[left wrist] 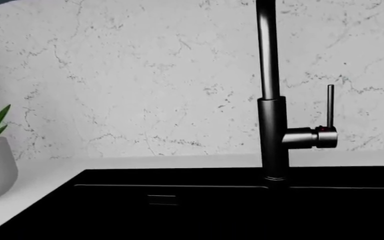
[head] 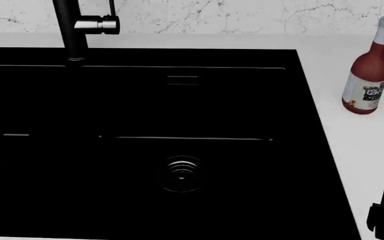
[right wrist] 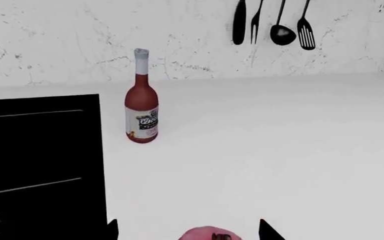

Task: Pick the pomegranate from the counter and place it in the sink

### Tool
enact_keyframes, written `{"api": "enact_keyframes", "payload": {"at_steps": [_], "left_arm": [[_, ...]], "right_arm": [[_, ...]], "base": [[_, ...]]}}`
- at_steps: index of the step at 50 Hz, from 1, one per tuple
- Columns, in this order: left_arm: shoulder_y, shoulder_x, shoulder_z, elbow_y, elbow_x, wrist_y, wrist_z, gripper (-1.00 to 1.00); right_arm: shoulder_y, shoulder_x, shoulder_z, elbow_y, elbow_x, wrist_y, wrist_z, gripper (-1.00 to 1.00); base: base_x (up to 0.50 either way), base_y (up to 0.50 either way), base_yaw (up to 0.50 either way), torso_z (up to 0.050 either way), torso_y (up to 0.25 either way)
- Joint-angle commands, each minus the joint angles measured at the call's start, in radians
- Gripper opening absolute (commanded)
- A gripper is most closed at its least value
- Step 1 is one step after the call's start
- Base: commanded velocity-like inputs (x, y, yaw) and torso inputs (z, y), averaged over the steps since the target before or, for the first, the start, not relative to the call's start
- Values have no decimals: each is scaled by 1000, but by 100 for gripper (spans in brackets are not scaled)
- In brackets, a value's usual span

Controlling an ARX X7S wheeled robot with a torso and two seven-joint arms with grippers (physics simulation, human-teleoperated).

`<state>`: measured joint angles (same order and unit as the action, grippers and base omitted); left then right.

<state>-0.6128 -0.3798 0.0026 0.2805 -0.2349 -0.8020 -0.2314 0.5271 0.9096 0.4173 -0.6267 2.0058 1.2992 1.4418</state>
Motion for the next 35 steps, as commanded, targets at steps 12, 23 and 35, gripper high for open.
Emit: {"api": "enact_keyframes", "payload": {"at_steps": [12,23,35], "left_arm": [[12,0,6,5,-4,0,-6,100],[10,0,13,4,-4,-2,-8,100],[12,-1,16,14,-8,-8,-12,100]], "right_arm": [[-138,-2,93,-17,-10,-7,-40,100],[-178,5,143,-7,-30,-3,-67,100],[-167,7,125,22,-78,2,-110,100]], "base": [[0,0,0,0,0],[0,0,0,0,0],[0,0,0,0,0]]}}
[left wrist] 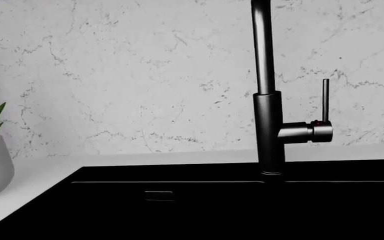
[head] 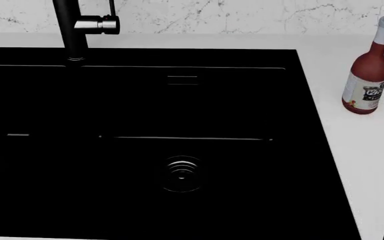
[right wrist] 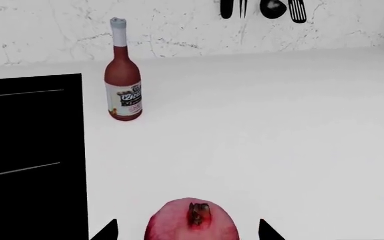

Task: Pick the pomegranate from the counter and place it in the sink

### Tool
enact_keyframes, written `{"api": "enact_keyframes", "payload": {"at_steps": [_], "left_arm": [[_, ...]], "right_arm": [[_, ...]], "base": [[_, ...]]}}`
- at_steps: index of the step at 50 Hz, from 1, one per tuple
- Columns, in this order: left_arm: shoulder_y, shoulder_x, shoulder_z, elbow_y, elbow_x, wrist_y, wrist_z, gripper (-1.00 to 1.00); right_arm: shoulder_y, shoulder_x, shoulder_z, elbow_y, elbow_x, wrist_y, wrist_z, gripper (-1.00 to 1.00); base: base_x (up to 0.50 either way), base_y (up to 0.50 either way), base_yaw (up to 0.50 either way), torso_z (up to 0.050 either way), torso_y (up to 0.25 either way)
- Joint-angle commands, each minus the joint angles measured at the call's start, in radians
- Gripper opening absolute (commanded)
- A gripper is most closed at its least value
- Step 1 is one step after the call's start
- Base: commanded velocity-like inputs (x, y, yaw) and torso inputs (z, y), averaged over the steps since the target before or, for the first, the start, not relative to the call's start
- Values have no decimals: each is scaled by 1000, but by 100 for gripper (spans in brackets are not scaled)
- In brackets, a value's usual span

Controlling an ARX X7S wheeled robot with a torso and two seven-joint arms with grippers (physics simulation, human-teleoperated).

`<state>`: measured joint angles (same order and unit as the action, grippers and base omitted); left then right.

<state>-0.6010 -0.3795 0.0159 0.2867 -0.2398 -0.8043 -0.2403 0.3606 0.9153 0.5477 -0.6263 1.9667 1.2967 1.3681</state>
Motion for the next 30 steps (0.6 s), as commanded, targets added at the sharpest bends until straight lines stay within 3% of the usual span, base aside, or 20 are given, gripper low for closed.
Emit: {"api": "enact_keyframes", "payload": {"at_steps": [1,15,30], "left_arm": [[2,-2,2,5,-3,-1,-2,100],[4,-7,-3,10,-8,-6,-4,100],[12,-8,1,0,-9,8,-4,100]], "right_arm": [[2,-1,-9,24,-45,4,-42,100],[74,-4,-102,108,-110,-3,-100,100],[63,-24,-117,154,-217,6,-186,100]], "base": [[0,0,0,0,0],[0,0,0,0,0],[0,0,0,0,0]]}}
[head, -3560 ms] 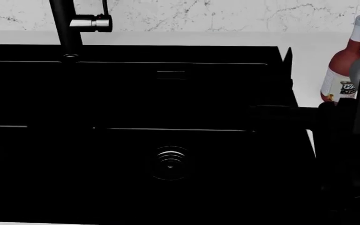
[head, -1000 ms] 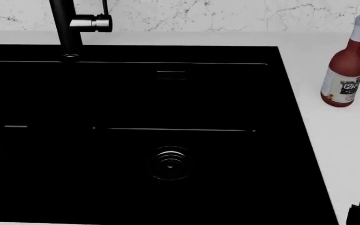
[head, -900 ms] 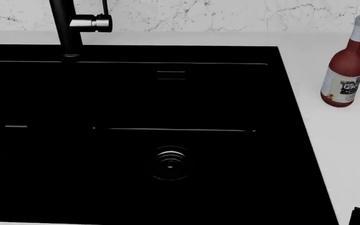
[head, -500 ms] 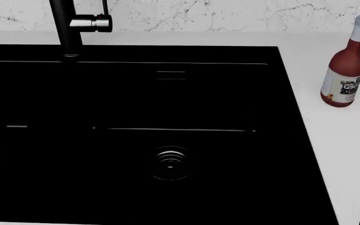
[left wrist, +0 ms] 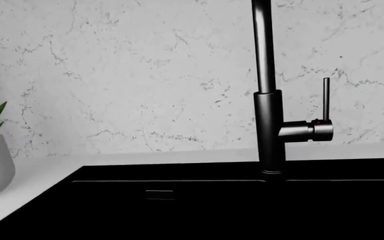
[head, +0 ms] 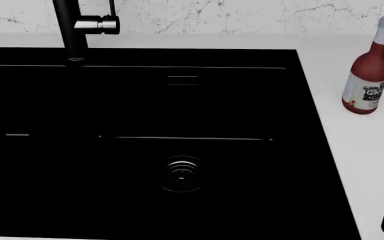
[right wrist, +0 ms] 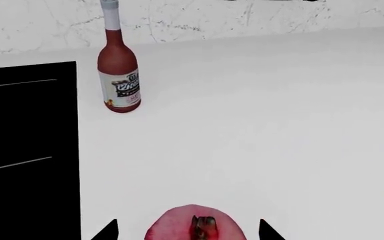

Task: Pick the pomegranate from the counter and place it in the sink

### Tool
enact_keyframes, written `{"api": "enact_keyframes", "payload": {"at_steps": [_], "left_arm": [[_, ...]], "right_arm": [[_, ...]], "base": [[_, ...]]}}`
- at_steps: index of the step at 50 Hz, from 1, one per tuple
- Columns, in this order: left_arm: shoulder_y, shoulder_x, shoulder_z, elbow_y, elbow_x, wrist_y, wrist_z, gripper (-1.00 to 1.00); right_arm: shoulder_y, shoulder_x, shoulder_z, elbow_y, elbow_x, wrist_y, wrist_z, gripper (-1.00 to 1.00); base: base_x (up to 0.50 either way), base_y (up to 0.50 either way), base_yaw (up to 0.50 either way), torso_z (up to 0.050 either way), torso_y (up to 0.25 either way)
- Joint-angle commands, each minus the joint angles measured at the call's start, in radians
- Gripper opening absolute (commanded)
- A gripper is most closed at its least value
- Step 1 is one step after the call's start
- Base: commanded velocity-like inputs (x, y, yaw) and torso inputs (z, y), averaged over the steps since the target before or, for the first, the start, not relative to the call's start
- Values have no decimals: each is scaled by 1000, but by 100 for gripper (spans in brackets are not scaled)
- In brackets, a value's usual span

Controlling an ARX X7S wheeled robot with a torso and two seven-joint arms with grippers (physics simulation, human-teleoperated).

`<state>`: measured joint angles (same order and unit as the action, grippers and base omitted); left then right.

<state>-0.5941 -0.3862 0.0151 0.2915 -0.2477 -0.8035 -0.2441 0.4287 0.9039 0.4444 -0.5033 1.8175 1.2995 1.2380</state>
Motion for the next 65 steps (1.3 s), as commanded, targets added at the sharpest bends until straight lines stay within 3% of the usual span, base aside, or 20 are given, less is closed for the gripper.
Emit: {"api": "enact_keyframes", "payload": {"at_steps": [1,14,23,36,45,46,65], "left_arm": [[6,-1,3,-5,-1,7,-1,100],[6,-2,9,-5,-3,6,-2,100],[8,-2,13,-8,-3,10,-3,100],[13,-2,16,-4,-5,5,-7,100],[10,-2,23,-11,-5,11,-7,100],[11,-3,22,-9,-5,9,-7,100],[9,-8,23,0,-11,2,-10,100]], "right_arm": [[-8,-13,-12,32,-70,2,-59,100],[-70,-28,24,27,-114,-6,-94,100],[-84,-45,5,14,-70,-27,-38,100],[-212,-99,82,16,-230,-43,-193,100],[-208,-101,63,31,-282,-55,-232,100],[-204,-101,58,30,-284,-57,-231,-100],[-26,-41,-70,-36,-180,-38,-162,-100]], "base": [[0,0,0,0,0],[0,0,0,0,0],[0,0,0,0,0],[0,0,0,0,0],[0,0,0,0,0],[0,0,0,0,0],[1,0,0,0,0]]}}
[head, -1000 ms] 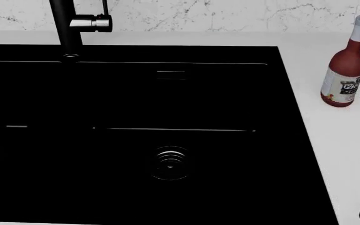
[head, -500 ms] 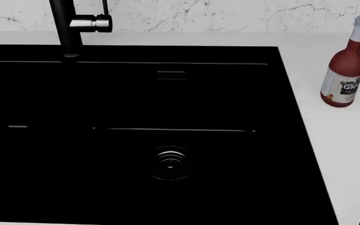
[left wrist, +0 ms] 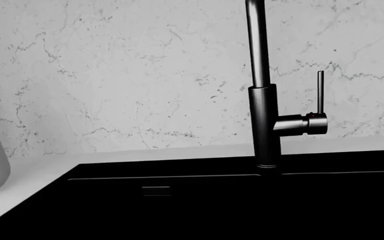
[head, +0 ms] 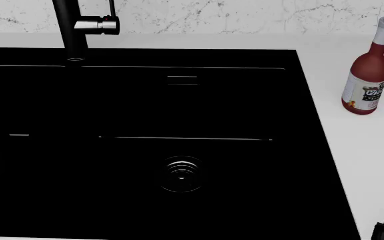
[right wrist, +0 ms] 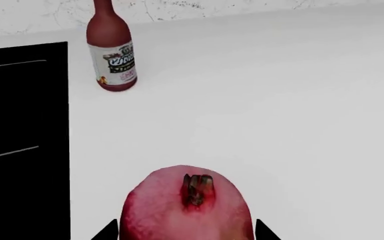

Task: Pick the pomegranate from the counter and place it in the sink

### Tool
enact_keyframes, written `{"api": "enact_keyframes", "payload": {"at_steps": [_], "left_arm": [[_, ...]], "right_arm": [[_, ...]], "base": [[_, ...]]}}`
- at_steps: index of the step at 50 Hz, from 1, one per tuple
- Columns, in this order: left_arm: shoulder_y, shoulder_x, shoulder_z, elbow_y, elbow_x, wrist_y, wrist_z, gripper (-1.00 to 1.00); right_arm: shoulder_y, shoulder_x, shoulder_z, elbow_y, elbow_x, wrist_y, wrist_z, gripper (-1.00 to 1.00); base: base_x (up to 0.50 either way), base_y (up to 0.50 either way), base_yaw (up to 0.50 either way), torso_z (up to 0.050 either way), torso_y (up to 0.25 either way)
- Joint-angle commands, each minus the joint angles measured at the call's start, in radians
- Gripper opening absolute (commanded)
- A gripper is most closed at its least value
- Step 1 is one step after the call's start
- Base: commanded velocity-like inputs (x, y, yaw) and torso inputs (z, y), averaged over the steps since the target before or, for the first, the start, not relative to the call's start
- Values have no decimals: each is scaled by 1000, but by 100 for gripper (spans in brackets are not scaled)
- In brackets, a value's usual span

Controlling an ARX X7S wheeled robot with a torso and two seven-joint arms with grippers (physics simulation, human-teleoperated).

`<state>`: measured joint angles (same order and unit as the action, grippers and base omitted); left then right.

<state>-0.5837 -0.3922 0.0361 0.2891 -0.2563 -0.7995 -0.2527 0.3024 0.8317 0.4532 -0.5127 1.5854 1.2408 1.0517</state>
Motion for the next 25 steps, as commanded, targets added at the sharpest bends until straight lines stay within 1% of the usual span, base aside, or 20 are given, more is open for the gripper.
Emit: {"api": "enact_keyframes", "payload": {"at_steps": [1,12,19,25], "left_arm": [[-2,-2,2,1,-3,-1,-1,100],[-1,-1,7,-8,-3,6,-1,100],[0,-2,8,-7,-4,7,-2,100],[-1,-2,9,-4,-5,5,-4,100]], "right_arm": [[115,36,-88,-27,59,22,30,-100],[240,77,-179,-61,156,24,108,-100],[364,73,-299,-80,224,32,153,-100],[443,46,-370,-67,219,46,141,-100]], "base": [[0,0,0,0,0],[0,0,0,0,0],[0,0,0,0,0],[0,0,0,0,0]]}}
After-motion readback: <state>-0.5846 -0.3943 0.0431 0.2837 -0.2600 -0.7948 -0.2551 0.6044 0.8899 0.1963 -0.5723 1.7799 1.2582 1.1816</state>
